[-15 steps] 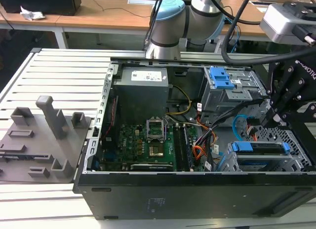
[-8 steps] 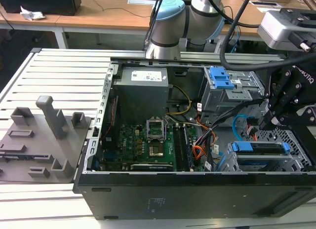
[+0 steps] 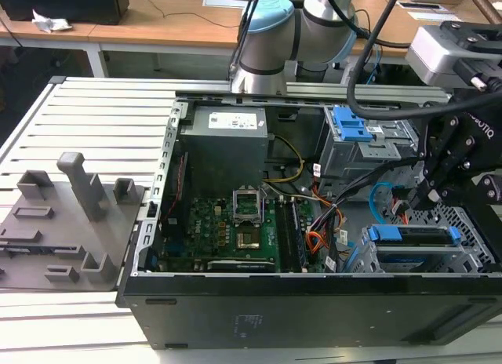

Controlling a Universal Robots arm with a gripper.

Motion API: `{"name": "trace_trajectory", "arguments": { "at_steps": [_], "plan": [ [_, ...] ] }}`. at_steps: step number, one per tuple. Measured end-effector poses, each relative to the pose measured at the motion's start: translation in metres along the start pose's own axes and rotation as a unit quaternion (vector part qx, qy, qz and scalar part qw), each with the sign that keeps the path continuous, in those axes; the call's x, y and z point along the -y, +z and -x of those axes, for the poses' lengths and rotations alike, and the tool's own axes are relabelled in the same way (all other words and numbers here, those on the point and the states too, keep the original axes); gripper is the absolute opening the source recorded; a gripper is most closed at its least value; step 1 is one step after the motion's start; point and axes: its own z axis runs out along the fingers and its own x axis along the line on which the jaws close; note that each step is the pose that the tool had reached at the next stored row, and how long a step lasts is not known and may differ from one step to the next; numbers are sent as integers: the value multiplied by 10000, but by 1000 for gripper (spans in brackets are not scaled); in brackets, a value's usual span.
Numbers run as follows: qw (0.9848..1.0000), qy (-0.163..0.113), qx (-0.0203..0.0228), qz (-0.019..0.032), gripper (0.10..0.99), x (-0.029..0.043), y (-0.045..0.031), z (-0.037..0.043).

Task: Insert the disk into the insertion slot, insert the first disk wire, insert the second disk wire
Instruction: 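Insert the disk into the insertion slot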

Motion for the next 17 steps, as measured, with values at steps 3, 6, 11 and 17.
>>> {"name": "trace_trajectory", "arguments": {
  "at_steps": [3,6,11,17],
  "plan": [
    [10000,0,0,0,106,1,20,0],
    [10000,0,0,0,106,2,57,-1],
    [10000,0,-1,0,106,4,97,-1],
    [10000,-1,0,-1,106,16,145,-1]
  ]
}}
